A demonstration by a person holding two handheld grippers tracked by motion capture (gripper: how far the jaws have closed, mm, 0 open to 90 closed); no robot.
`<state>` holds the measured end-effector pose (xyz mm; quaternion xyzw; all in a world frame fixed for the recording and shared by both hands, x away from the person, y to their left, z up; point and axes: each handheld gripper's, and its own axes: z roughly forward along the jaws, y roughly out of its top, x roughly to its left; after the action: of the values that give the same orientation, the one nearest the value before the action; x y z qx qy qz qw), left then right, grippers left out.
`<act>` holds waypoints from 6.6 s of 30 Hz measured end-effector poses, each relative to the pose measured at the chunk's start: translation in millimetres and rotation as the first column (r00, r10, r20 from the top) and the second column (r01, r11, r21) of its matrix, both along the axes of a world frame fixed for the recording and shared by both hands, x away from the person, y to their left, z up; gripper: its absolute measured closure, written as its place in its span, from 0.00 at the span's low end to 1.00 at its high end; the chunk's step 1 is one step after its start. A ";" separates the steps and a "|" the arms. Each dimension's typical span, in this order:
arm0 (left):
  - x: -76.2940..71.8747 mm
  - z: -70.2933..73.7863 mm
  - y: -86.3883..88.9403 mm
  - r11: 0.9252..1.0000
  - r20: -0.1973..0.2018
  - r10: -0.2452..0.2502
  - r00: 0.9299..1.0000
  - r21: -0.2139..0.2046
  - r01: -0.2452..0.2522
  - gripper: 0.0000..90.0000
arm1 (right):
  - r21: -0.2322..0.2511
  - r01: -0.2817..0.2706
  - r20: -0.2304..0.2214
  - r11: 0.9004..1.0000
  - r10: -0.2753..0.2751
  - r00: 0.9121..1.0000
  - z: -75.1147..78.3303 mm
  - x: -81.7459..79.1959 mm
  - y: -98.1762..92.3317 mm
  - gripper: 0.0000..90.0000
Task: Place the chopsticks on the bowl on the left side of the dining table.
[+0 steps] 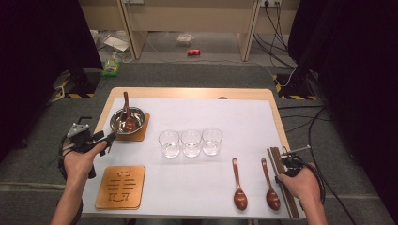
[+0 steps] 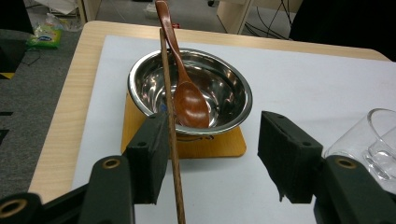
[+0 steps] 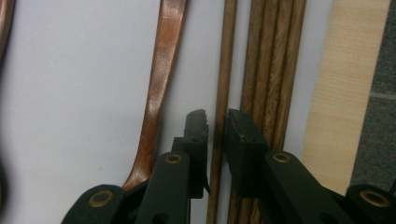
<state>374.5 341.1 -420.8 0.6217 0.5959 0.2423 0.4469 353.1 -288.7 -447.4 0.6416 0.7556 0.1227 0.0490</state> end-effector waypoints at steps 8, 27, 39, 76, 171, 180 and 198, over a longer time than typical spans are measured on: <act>0.2 0.1 -1.1 1.000 0.003 -0.001 1.000 0.002 0.001 0.47 | -0.046 -0.009 -0.042 0.999 0.007 0.999 -1.3 5.6 7.7 0.90; -0.5 0.4 0.1 1.000 -0.005 0.007 1.000 0.007 -0.007 0.47 | -0.121 -0.018 -0.171 0.993 -0.003 0.985 -0.6 19.3 19.4 0.95; -0.5 0.0 0.9 1.000 -0.005 0.001 1.000 -0.005 -0.001 0.47 | -0.062 0.033 -0.150 0.998 -0.042 0.988 4.2 30.7 13.5 0.95; -0.5 -1.6 0.5 1.000 -0.005 -0.002 1.000 -0.010 0.002 0.47 | -0.042 0.039 0.102 0.998 -0.035 0.994 50.8 58.4 28.6 0.95; -3.6 3.5 4.8 1.000 0.018 0.006 1.000 -0.025 -0.006 0.47 | 0.091 0.078 0.711 0.993 -0.120 0.693 102.3 86.8 58.4 0.95; -3.0 2.2 5.4 1.000 0.014 0.009 1.000 -0.026 -0.009 0.47 | 0.096 0.069 0.728 0.993 -0.117 0.676 102.9 90.1 63.3 0.95; -3.2 2.5 6.4 1.000 0.015 0.010 1.000 -0.029 -0.010 0.47 | 0.106 0.056 0.756 0.993 -0.116 0.644 104.4 97.9 74.8 0.95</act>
<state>371.3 347.5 -418.4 0.6103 0.5989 0.2407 0.4592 451.0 -214.0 -343.0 0.5674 0.6290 0.4053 0.3438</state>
